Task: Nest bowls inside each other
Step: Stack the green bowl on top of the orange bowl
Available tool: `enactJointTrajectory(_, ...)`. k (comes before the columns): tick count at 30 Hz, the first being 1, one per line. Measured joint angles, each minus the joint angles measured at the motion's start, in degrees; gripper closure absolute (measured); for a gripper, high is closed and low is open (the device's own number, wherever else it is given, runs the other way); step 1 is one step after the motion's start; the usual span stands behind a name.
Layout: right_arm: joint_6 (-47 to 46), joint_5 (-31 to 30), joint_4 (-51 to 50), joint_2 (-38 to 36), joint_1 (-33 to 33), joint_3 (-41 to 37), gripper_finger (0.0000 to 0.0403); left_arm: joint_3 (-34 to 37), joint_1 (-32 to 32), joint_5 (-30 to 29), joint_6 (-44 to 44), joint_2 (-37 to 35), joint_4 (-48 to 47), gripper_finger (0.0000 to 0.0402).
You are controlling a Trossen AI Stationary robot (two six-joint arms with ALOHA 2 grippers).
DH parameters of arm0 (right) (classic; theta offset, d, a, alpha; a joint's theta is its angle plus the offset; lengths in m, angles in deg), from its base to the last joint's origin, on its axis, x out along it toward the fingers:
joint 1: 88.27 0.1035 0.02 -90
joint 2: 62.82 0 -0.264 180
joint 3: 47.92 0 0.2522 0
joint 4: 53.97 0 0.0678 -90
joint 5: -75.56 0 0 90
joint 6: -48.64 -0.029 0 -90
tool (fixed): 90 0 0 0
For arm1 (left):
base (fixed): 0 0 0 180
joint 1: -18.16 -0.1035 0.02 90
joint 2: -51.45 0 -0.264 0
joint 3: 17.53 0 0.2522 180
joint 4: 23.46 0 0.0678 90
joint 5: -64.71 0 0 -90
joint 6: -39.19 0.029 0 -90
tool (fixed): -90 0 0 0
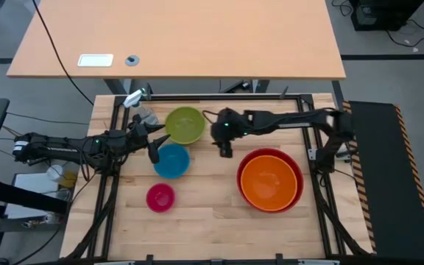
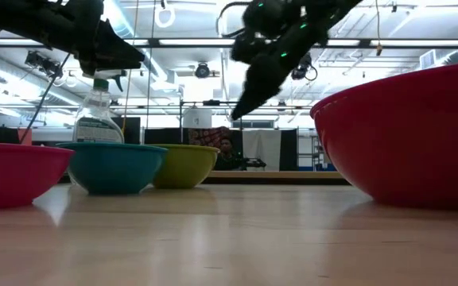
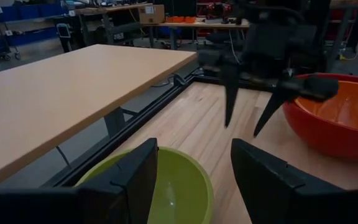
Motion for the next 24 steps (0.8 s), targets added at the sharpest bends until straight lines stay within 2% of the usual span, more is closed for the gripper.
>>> enactJointTrajectory(2,-0.71,-0.34,2.08,3.05,-0.79,2.41,0.0205,0.0,0.01,0.0,-0.22,0.0,-0.22,0.0193)
enactJointTrajectory(6,-7.67,-6.98,2.9,8.29,-3.48,7.6,0.0205,0.0,0.01,0.02,-0.93,-0.02,-0.31,0.0193)
enactJointTrajectory(11,-16.82,-6.81,3.61,12.62,-7.3,11.75,0.0205,0.0,0.01,0.0,-1.05,0.0,-0.36,0.0193)
enactJointTrajectory(20,-18.05,-8.16,7.35,20.14,-10.21,14.38,0.0204,0.0,-0.05,0.0,-1.0,0.0,-0.35,0.0193)
enactJointTrajectory(24,-18.18,-8.54,9.1,21.46,-10.26,14.78,0.0225,0.0,-0.05,0.02,-1.01,0.0,-0.35,0.0193)
